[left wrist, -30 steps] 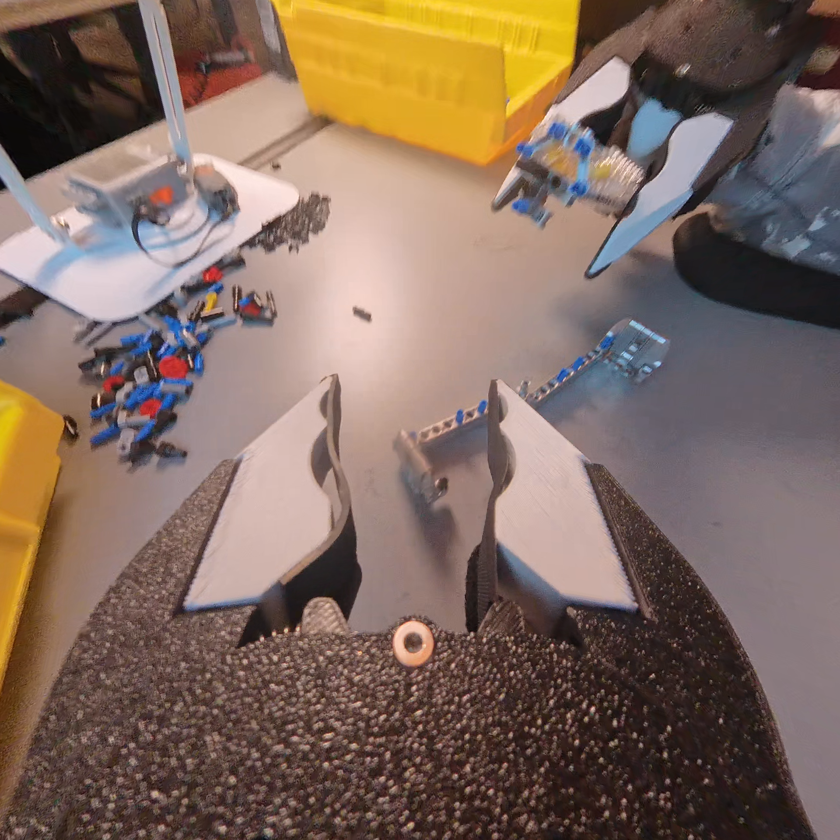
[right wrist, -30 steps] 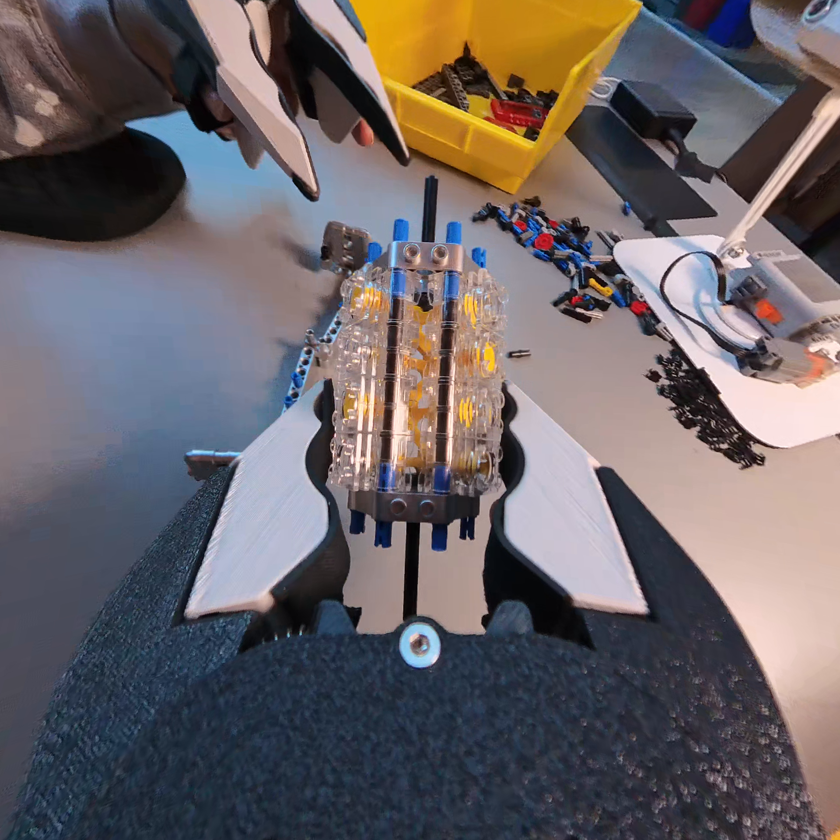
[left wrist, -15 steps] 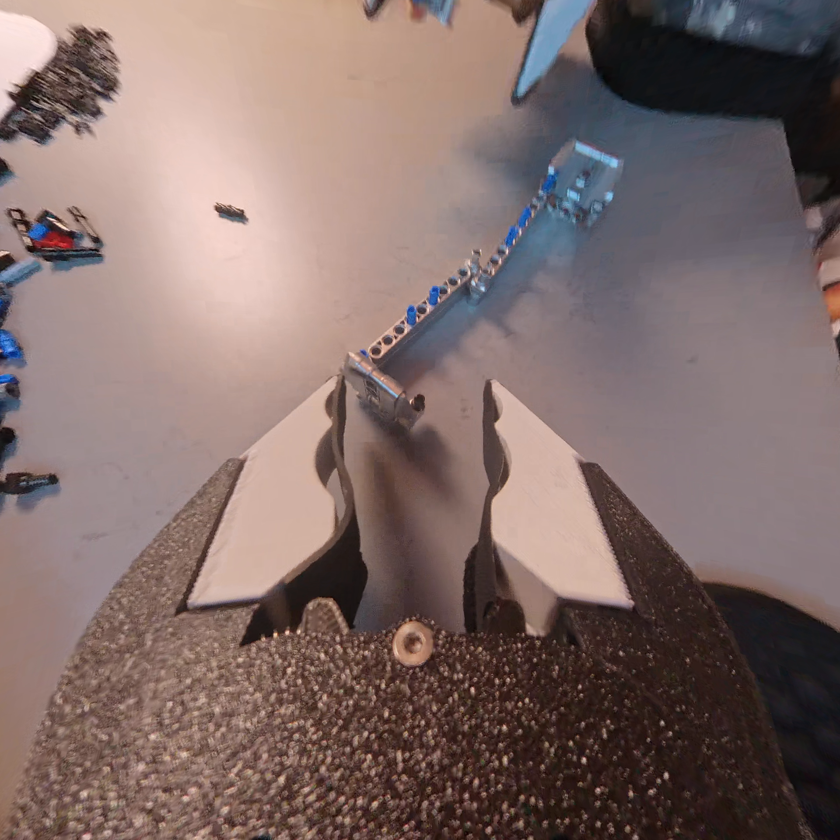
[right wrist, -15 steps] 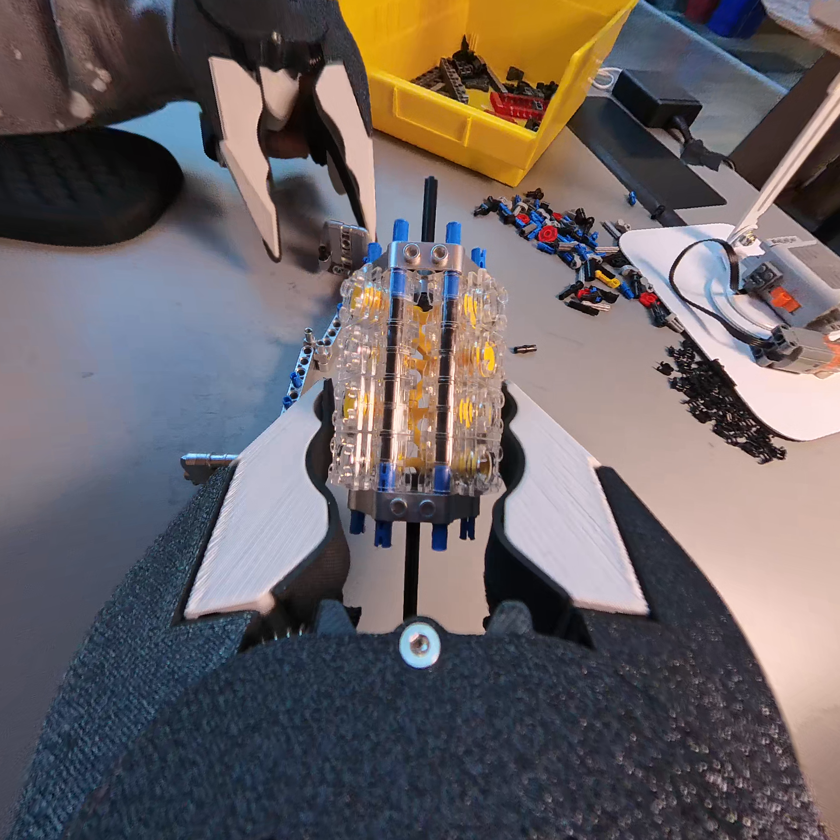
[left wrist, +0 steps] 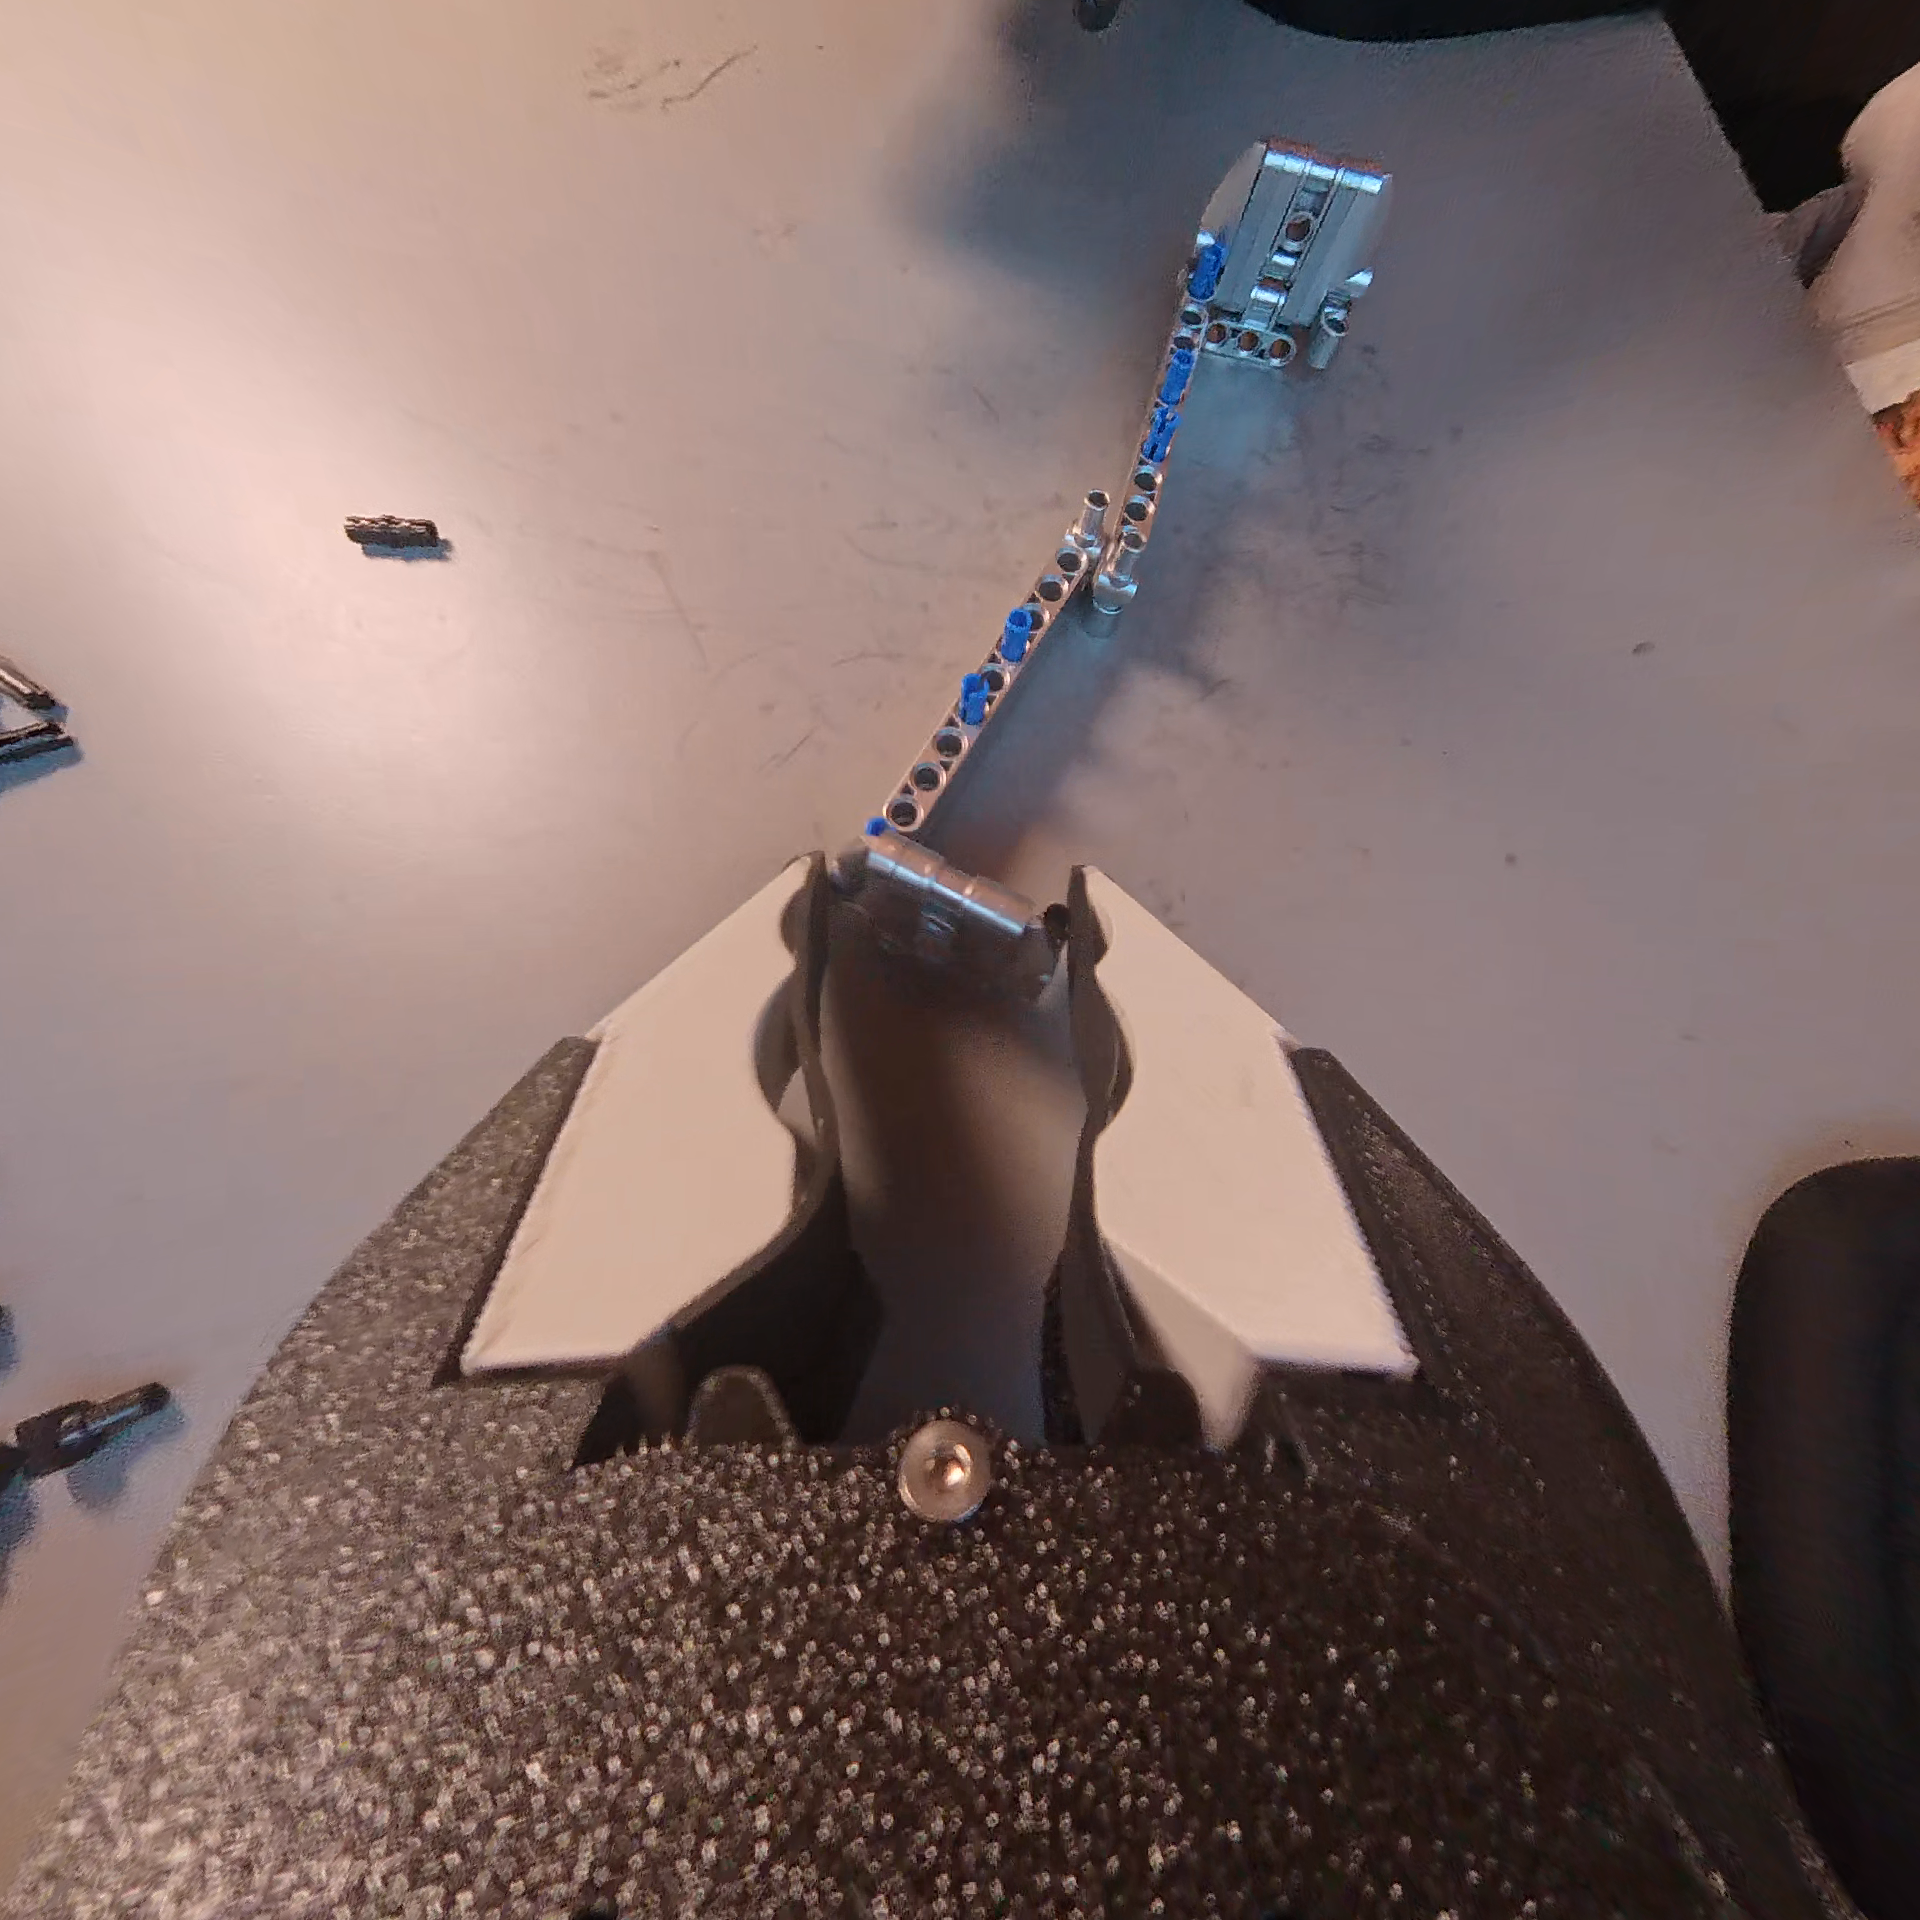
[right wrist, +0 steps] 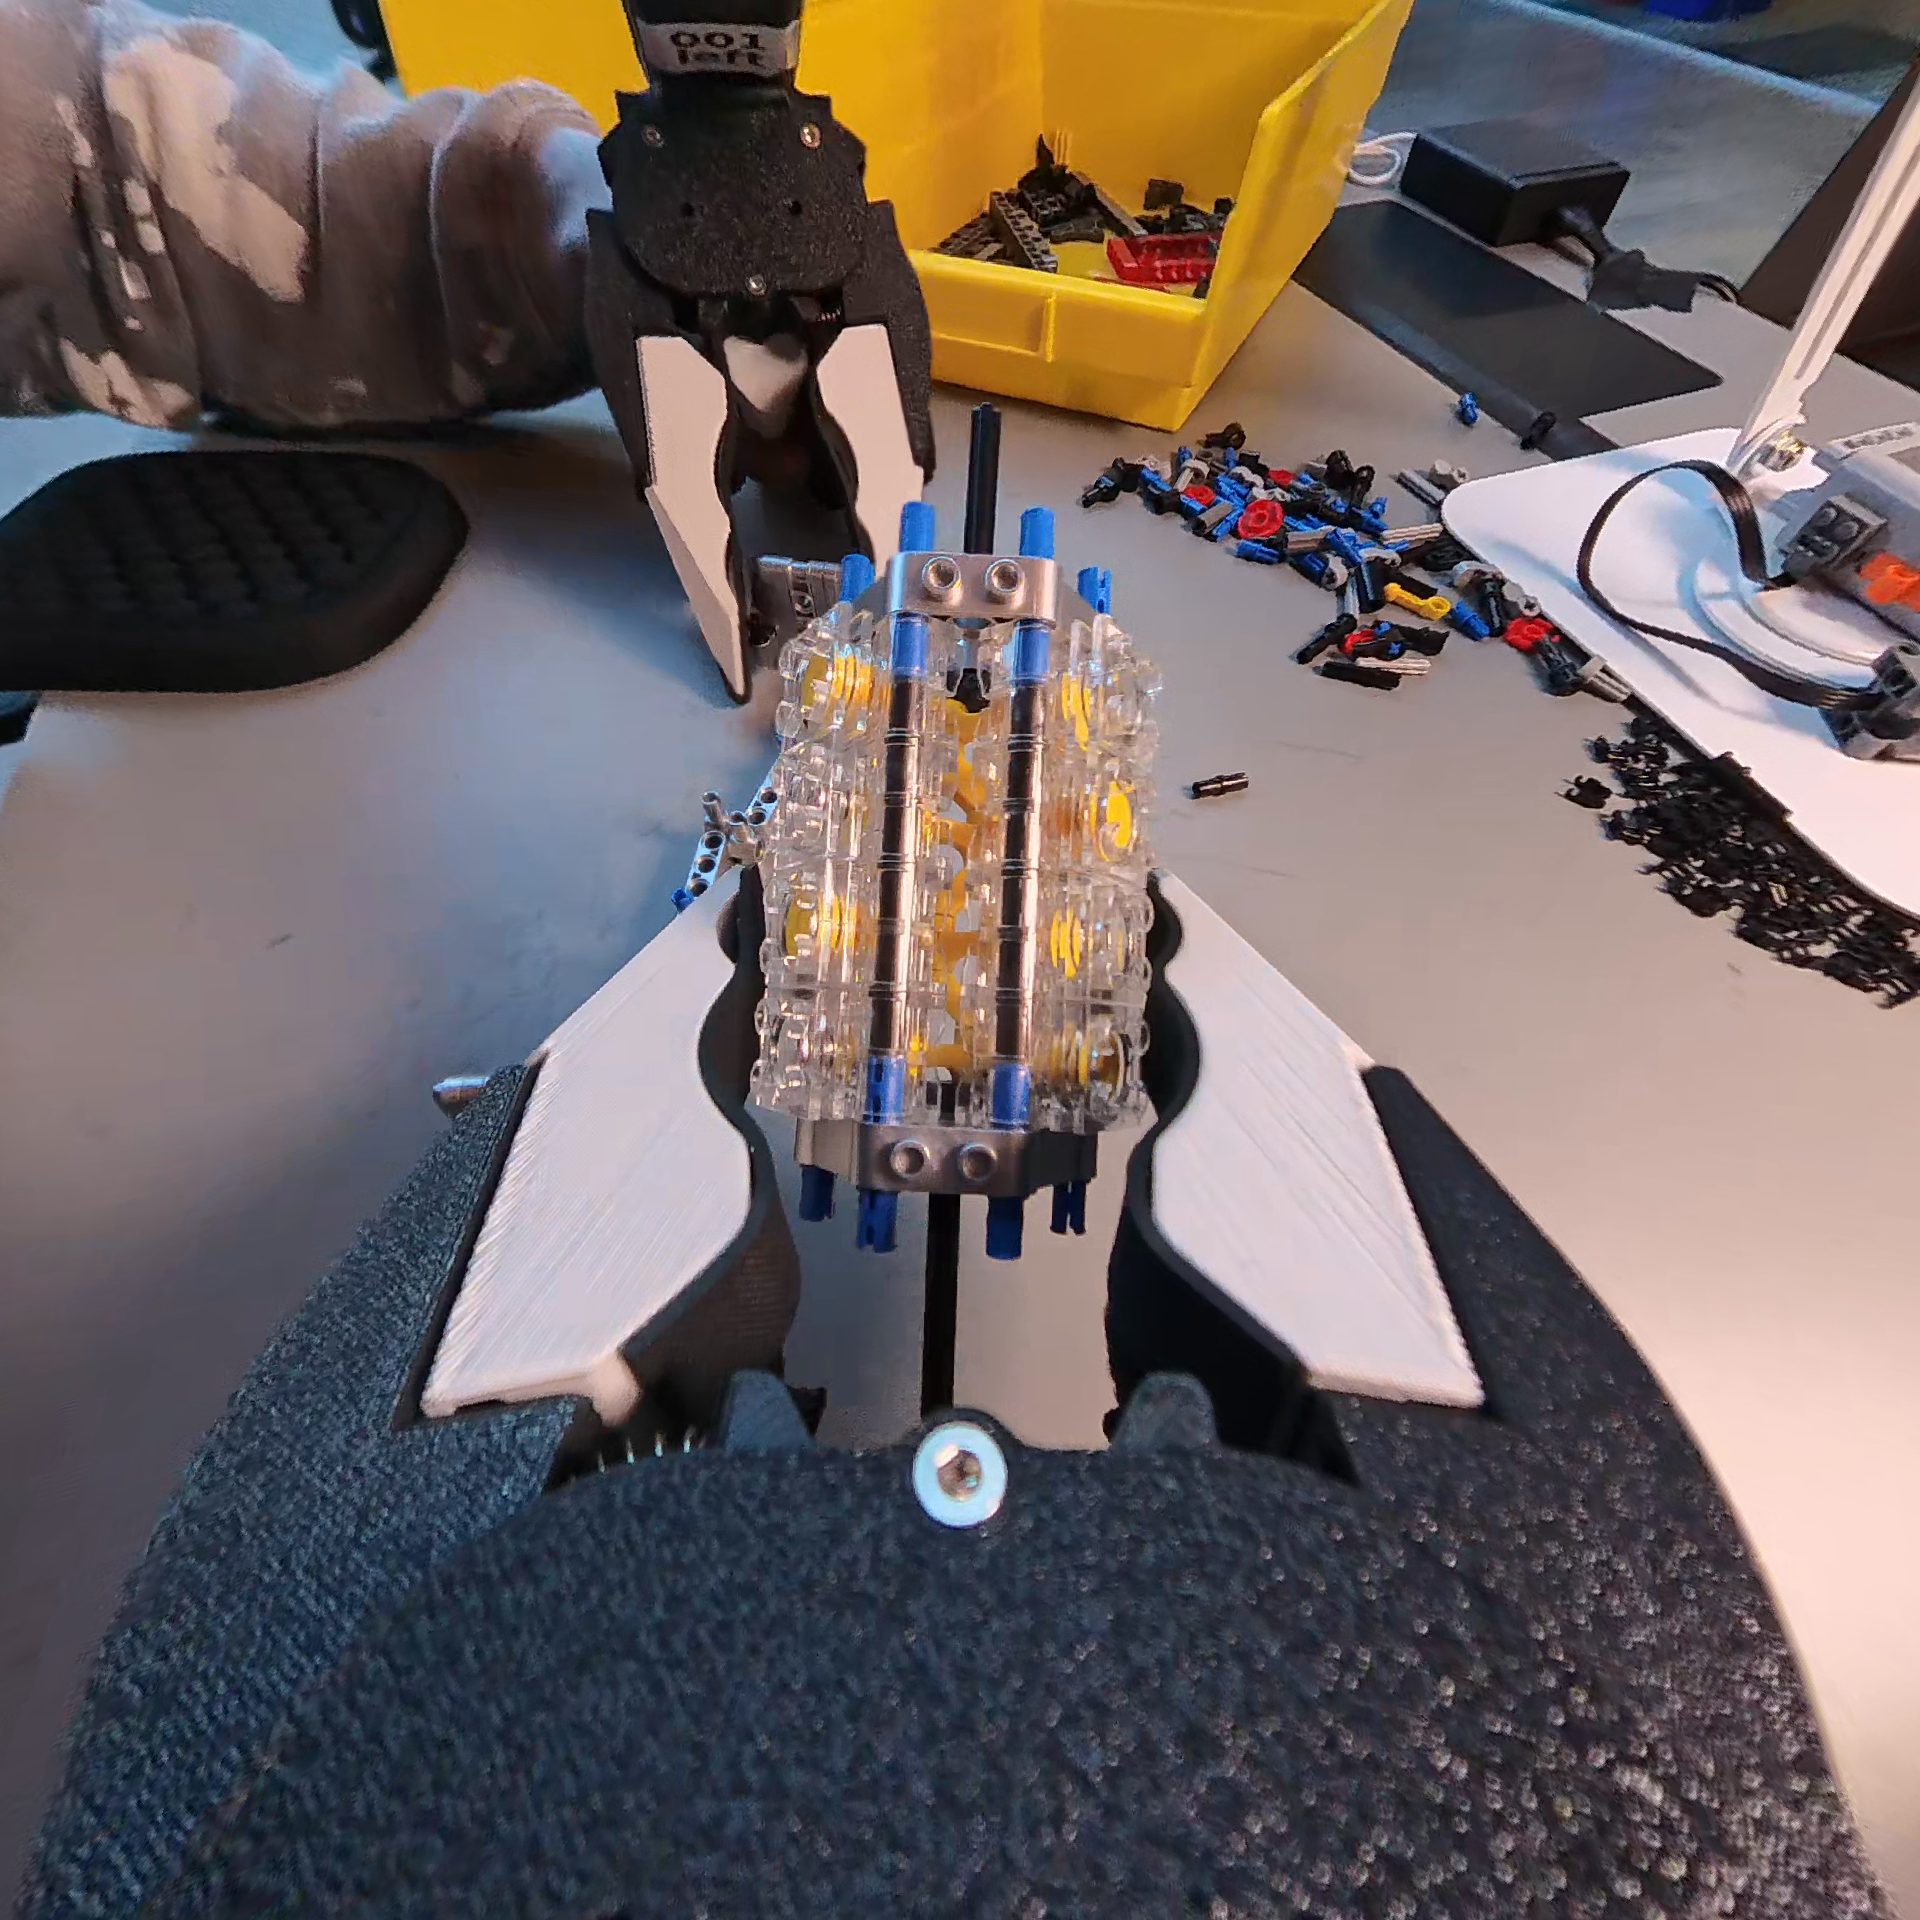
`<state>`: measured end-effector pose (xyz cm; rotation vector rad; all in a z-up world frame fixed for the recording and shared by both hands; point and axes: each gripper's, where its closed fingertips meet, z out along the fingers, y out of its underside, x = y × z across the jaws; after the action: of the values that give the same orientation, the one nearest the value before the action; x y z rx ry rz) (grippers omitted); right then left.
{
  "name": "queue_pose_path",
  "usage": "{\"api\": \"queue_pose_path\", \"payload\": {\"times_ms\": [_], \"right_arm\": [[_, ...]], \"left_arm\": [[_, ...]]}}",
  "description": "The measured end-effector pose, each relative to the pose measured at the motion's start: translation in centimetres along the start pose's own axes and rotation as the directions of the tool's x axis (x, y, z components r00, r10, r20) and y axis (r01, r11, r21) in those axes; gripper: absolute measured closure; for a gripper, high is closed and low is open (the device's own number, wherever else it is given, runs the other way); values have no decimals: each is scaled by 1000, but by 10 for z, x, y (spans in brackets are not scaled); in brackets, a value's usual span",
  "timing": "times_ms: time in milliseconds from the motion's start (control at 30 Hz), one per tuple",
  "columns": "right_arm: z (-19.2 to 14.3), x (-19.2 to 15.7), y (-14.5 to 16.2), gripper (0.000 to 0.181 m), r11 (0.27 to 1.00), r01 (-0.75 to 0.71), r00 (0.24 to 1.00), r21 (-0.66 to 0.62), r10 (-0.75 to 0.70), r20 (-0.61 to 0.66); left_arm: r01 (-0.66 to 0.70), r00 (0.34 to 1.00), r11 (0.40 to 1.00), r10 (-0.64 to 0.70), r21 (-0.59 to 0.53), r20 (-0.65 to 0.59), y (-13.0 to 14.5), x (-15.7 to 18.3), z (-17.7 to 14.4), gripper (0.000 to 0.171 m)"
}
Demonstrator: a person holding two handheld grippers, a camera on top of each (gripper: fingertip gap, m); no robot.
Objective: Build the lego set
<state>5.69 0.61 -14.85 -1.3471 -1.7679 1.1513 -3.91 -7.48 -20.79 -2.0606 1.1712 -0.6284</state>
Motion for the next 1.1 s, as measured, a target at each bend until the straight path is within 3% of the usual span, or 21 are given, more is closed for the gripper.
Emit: {"api": "queue_pose_path", "payload": {"times_ms": [300, 500, 633, 867, 1100], "right_arm": [[0, 1, -1, 111, 1000, 8, 1000, 1, -8, -20], [1, 2, 0, 111, 999, 27, 998, -21, -28, -49], [3, 2, 5, 111, 996, 62, 996, -62, -66, -67], [7, -2, 13, 111, 988, 115, 991, -107, -122, -58], [14, -15, 18, 111, 974, 169, 985, -152, -171, -3]], "left_arm": [[65, 982, 997, -69, 28, 175, 6, -3, -12, 130], [227, 886, 960, -275, 166, 373, 4, -27, -33, 130], [296, 838, 939, -343, 175, 425, 4, -30, -35, 130], [397, 787, 877, -476, 269, 392, -21, -29, -31, 130], [456, 763, 848, -528, 270, 373, -37, -22, -8, 130]]}}
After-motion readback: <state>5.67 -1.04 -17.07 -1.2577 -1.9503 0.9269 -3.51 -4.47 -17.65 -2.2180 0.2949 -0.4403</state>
